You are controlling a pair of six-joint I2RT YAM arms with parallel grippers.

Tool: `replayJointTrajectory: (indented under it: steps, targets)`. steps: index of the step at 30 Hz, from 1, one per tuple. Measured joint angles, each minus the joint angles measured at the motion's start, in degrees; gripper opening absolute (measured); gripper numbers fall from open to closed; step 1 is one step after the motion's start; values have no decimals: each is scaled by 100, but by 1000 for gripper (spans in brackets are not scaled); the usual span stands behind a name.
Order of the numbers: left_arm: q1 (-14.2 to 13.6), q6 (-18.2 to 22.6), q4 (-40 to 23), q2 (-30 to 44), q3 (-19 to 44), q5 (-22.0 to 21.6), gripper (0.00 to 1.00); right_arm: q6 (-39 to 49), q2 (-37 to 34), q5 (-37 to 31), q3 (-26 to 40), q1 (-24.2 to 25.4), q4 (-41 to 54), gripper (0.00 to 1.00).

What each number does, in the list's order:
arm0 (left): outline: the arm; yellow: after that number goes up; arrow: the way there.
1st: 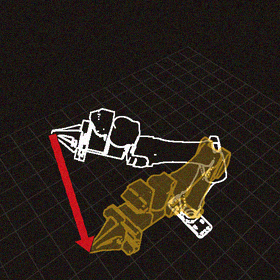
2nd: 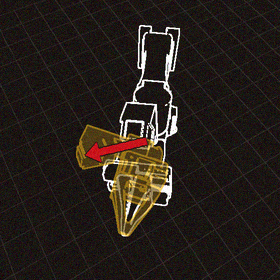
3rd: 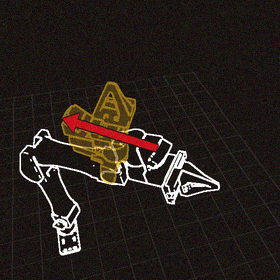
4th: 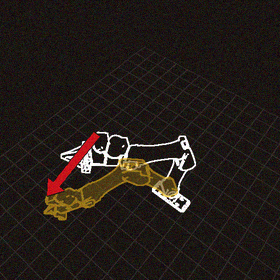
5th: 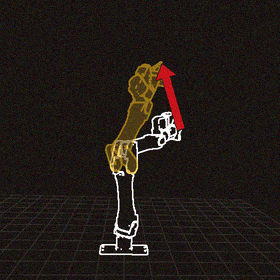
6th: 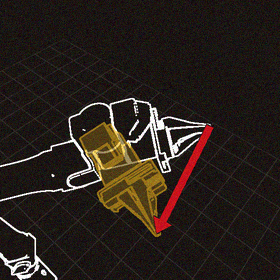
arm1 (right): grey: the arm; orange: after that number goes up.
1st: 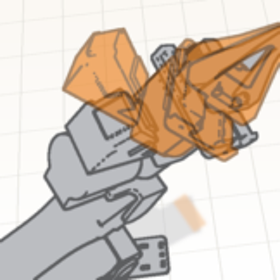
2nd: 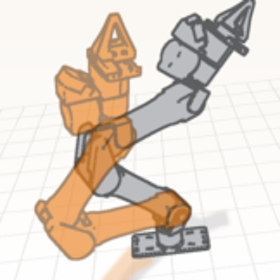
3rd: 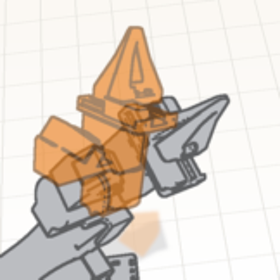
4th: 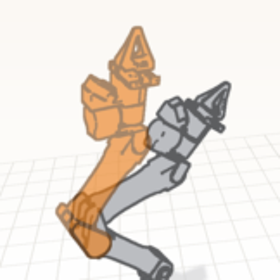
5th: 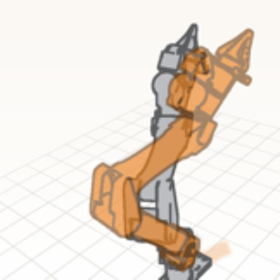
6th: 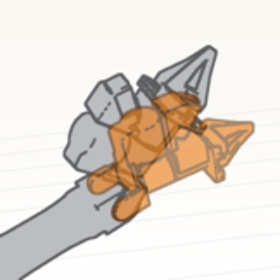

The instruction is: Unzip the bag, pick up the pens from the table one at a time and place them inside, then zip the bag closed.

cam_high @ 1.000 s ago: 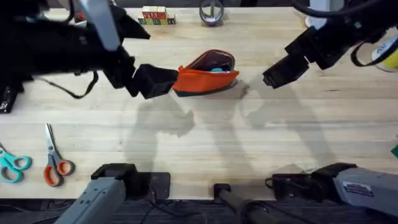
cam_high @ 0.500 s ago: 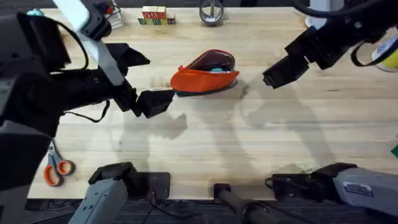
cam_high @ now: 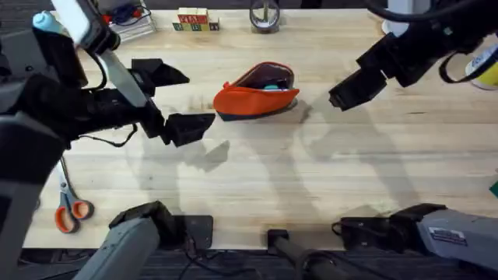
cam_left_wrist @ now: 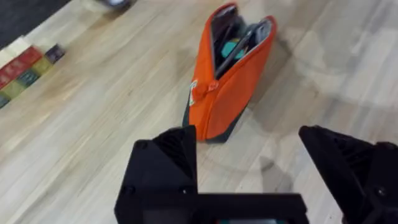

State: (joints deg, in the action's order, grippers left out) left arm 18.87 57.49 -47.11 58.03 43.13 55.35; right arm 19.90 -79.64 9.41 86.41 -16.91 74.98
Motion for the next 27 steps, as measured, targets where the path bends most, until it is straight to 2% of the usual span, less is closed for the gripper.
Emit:
replayJointTrajectory:
  steps: [7,11,20,27]
  targets:
    - [282,994,-1,883,2,841,990,0,2,0,-2,0,2,998]
    - [400,1337,35,1306,2,1061,991,0,2,0,-2,0,2,998]
    - [725,1548,416,2007,0,1291,991,0,2,0,-2,0,0,998]
    - [743,1585,558,2160,2,1290,993,0,2,0,-2,0,1,998]
